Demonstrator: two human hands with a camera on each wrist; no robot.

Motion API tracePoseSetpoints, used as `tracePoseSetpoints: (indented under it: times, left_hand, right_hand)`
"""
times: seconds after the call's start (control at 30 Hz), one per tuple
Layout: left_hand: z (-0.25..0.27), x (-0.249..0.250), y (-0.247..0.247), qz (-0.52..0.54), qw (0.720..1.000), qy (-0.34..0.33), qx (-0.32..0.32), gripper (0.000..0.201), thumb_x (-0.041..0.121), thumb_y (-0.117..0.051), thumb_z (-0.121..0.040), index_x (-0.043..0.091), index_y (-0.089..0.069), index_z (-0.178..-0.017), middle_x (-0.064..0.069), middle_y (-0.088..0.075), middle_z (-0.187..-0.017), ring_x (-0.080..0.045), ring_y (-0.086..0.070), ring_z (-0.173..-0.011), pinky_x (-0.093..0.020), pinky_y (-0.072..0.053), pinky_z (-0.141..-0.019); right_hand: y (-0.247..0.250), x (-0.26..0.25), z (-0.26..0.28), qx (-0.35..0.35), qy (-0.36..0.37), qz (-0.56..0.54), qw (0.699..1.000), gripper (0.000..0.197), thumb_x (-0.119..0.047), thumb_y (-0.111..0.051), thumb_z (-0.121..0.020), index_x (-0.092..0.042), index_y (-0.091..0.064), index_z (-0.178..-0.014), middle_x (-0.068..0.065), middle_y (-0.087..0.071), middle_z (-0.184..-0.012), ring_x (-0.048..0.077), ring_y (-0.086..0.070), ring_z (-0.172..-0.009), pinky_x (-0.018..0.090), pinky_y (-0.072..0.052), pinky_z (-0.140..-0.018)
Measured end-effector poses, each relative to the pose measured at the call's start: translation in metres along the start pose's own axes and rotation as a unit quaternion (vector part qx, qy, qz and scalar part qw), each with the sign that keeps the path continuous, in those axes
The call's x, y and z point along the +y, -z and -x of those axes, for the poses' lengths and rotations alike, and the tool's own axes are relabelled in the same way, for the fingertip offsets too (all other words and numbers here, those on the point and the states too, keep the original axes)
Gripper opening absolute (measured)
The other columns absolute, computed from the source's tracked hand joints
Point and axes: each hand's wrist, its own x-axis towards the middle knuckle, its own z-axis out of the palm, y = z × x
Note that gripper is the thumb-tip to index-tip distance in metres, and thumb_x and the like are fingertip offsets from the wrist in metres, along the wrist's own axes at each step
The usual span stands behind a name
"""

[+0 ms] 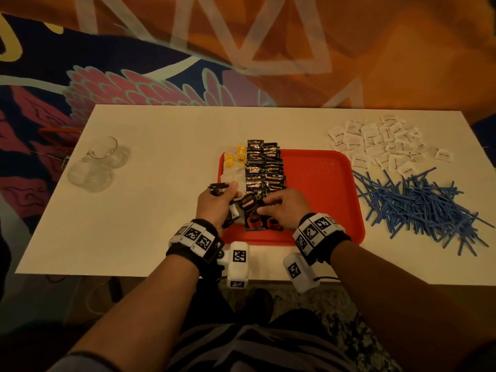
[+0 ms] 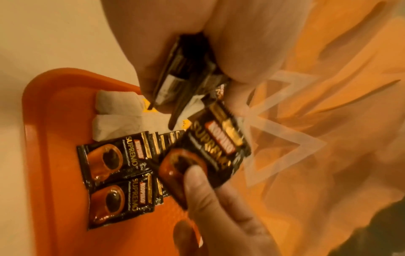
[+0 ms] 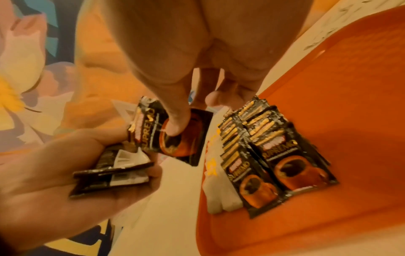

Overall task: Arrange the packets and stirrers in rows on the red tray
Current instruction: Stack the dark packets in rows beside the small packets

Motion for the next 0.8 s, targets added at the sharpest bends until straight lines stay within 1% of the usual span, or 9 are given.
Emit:
tracePoseSetpoints:
  times: [0.03, 0.1, 0.2, 0.27, 0.33, 0.37, 0.53, 0.67, 0.8]
  left_hand:
    - [-0.003, -0.002, 0.004, 0.003, 1.000, 0.000, 0.013, 0.011, 0.019, -0.071, -0.091, 0.009, -0.069, -0.089, -0.008, -0.072, -0.080, -0.026, -0.067, -0.071, -0.045, -0.057, -0.082]
    - [-0.009, -0.008, 0.012, 0.018, 0.999, 0.014, 0.031, 0.011, 0.017, -0.070, -0.092, 0.009, -0.067, -0.085, -0.006, -0.069, -0.076, -0.020, -0.061, -0.063, -0.040, -0.054, -0.075]
    - [-0.013, -0.016, 0.025, 0.024, 0.998, 0.048, 0.039, 0.011, 0.015, -0.068, -0.093, 0.009, -0.066, -0.084, -0.003, -0.066, -0.068, -0.016, -0.061, -0.058, -0.031, -0.053, -0.060]
    - [-0.014, -0.023, 0.033, 0.033, 0.997, 0.069, 0.030, 0.008, 0.014, -0.068, -0.093, 0.008, -0.065, -0.090, -0.005, -0.065, -0.070, -0.015, -0.062, -0.055, -0.028, -0.052, -0.054]
    - [-0.014, -0.028, 0.041, 0.036, 0.996, 0.082, 0.025, 0.008, 0.015, -0.068, -0.093, 0.008, -0.064, -0.094, -0.005, -0.065, -0.072, -0.015, -0.062, -0.055, -0.029, -0.052, -0.054]
    - [-0.013, -0.030, 0.044, 0.033, 0.995, 0.086, 0.024, 0.008, 0.016, -0.068, -0.093, 0.009, -0.064, -0.094, -0.005, -0.065, -0.073, -0.015, -0.062, -0.056, -0.029, -0.052, -0.055]
    - [-0.010, -0.034, 0.056, 0.017, 0.995, 0.095, 0.026, 0.007, 0.018, -0.067, -0.093, 0.012, -0.065, -0.090, -0.001, -0.067, -0.066, -0.012, -0.063, -0.054, -0.029, -0.053, -0.053]
    - [-0.008, -0.035, 0.063, 0.025, 0.994, 0.106, 0.027, 0.006, 0.016, -0.067, -0.093, 0.012, -0.066, -0.089, -0.003, -0.066, -0.069, -0.016, -0.062, -0.057, -0.033, -0.052, -0.057]
    - [-0.006, -0.037, 0.064, 0.023, 0.993, 0.112, 0.028, 0.008, 0.017, -0.066, -0.094, 0.010, -0.065, -0.089, -0.005, -0.065, -0.070, -0.019, -0.062, -0.059, -0.032, -0.053, -0.054]
  right_hand:
    - [-0.001, 0.008, -0.001, 0.004, -0.020, -0.004, 1.000, 0.032, -0.022, -0.080, -0.079, -0.012, -0.074, -0.108, -0.007, -0.068, -0.098, 0.007, -0.061, -0.088, 0.018, -0.047, -0.077]
    - [-0.005, 0.022, -0.002, 0.000, -0.059, 0.002, 0.998, 0.033, -0.022, -0.077, -0.083, -0.012, -0.071, -0.114, -0.001, -0.068, -0.113, 0.009, -0.059, -0.094, 0.021, -0.045, -0.081]
    - [-0.017, 0.041, -0.004, 0.000, -0.107, 0.022, 0.994, 0.030, -0.019, -0.074, -0.085, -0.013, -0.070, -0.115, 0.000, -0.066, -0.119, 0.012, -0.057, -0.096, 0.022, -0.044, -0.080]
    - [-0.028, 0.050, -0.007, 0.002, -0.128, 0.042, 0.991, 0.022, -0.019, -0.074, -0.085, -0.017, -0.070, -0.106, 0.000, -0.067, -0.116, 0.010, -0.058, -0.090, 0.018, -0.045, -0.072]
    - [-0.040, 0.055, -0.011, 0.000, -0.142, 0.057, 0.988, 0.014, -0.022, -0.075, -0.084, -0.020, -0.067, -0.094, -0.002, -0.066, -0.107, 0.001, -0.054, -0.074, 0.011, -0.039, -0.052]
    - [-0.045, 0.057, -0.013, -0.001, -0.147, 0.062, 0.987, 0.013, -0.023, -0.075, -0.083, -0.021, -0.065, -0.091, -0.003, -0.065, -0.102, -0.003, -0.050, -0.070, 0.009, -0.035, -0.047]
    - [-0.062, 0.061, -0.022, 0.003, -0.155, 0.051, 0.987, 0.013, -0.024, -0.076, -0.083, -0.024, -0.064, -0.086, -0.005, -0.064, -0.095, -0.003, -0.051, -0.068, 0.010, -0.033, -0.046]
    - [-0.070, 0.062, -0.025, 0.027, -0.161, 0.049, 0.985, 0.013, -0.024, -0.078, -0.082, -0.021, -0.066, -0.087, -0.003, -0.065, -0.092, -0.002, -0.052, -0.065, 0.009, -0.034, -0.045]
    - [-0.072, 0.063, -0.024, 0.052, -0.167, 0.025, 0.984, 0.015, -0.021, -0.079, -0.080, -0.018, -0.064, -0.082, -0.002, -0.064, -0.090, 0.003, -0.058, -0.069, 0.014, -0.042, -0.049]
